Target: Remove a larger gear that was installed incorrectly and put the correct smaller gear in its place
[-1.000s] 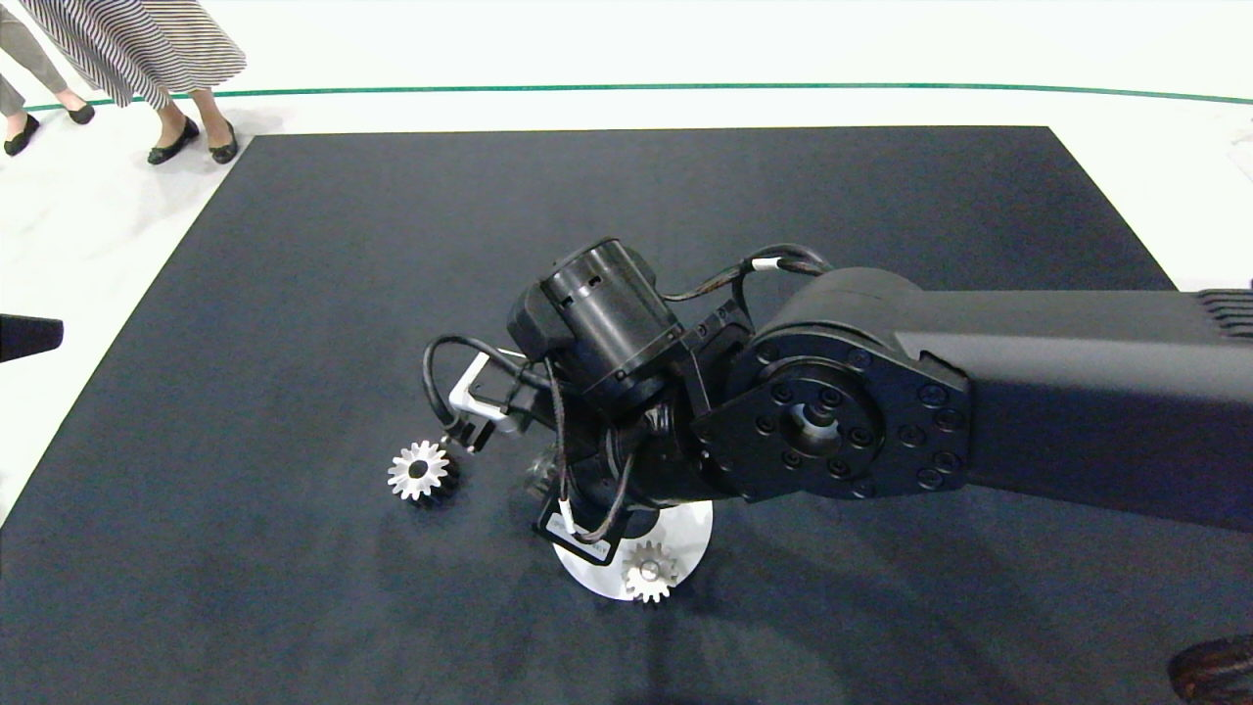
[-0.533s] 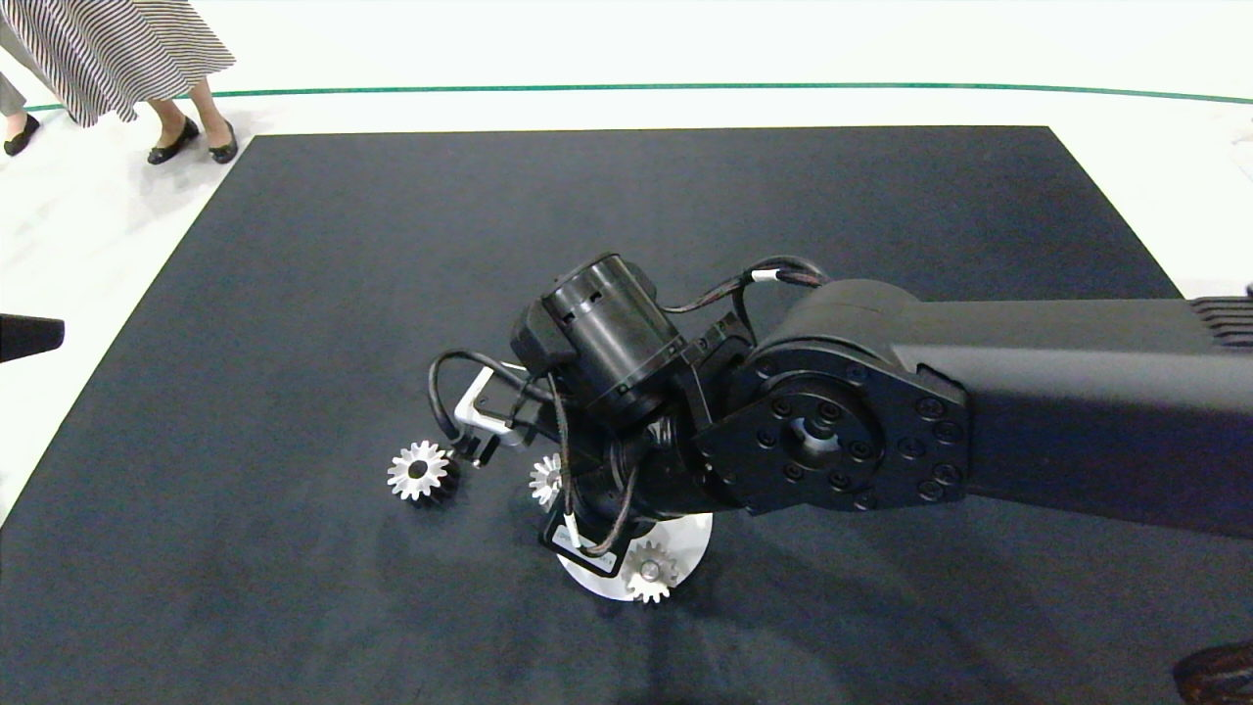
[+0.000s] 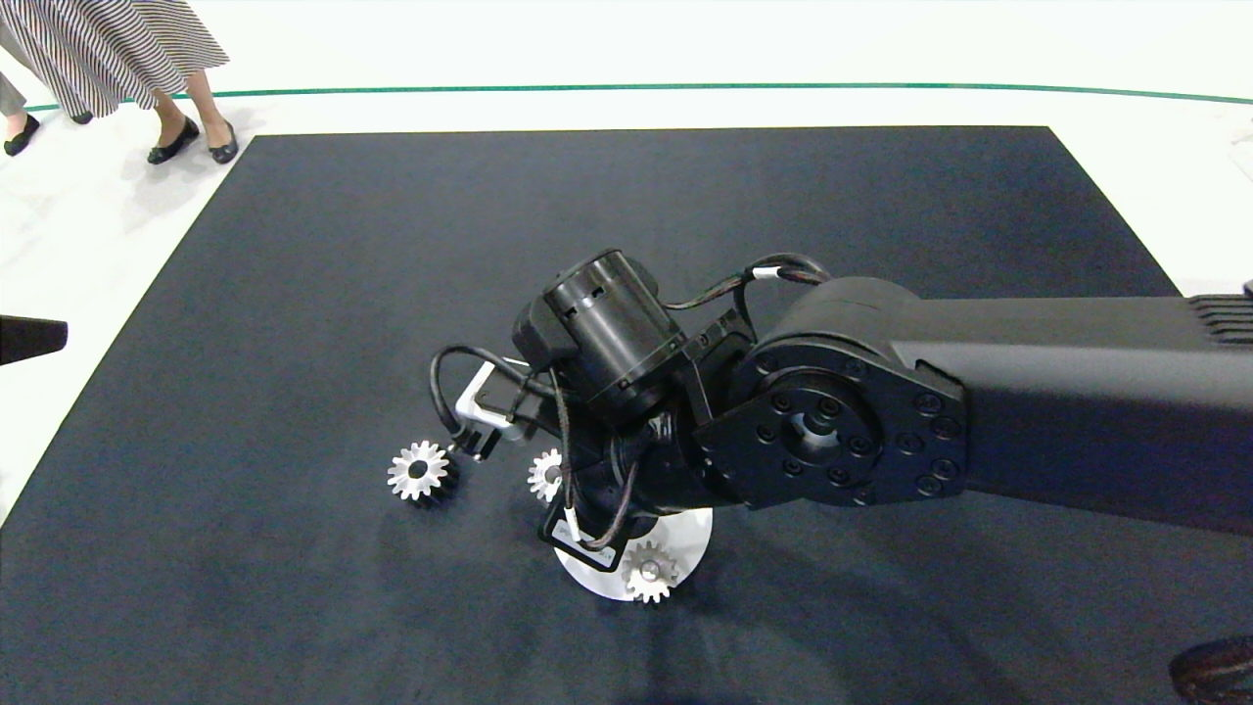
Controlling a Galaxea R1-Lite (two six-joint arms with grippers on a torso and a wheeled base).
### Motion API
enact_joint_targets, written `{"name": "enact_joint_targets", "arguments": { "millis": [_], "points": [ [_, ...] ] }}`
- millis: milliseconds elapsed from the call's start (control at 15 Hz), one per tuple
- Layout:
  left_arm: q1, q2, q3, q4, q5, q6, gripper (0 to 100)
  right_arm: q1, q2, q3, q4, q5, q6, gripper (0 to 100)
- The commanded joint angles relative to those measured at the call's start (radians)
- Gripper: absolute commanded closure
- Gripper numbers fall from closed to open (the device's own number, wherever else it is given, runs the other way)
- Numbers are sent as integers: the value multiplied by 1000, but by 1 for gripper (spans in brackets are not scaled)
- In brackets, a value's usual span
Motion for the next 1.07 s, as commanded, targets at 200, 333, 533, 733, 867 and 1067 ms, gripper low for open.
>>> {"name": "enact_joint_targets", "arguments": {
  "millis": [200, 333, 533, 733, 867, 1067],
  "points": [
    [-4, 0, 0, 4, 2, 0, 0, 0, 4, 1, 4, -1, -2, 78],
    [-4, 0, 0, 4, 2, 0, 0, 0, 1, 7, 4, -1, 1, 78],
    [-4, 0, 0, 4, 2, 0, 0, 0, -1, 7, 4, -1, 2, 78],
    [-4, 0, 0, 4, 2, 0, 0, 0, 1, 4, 4, -1, 2, 0],
    [-4, 0, 0, 4, 2, 0, 0, 1, 2, 4, 4, -13, 2, 0],
    [-4, 0, 0, 4, 2, 0, 0, 1, 1, 6, 4, -24, 4, 0]
  ]
}}
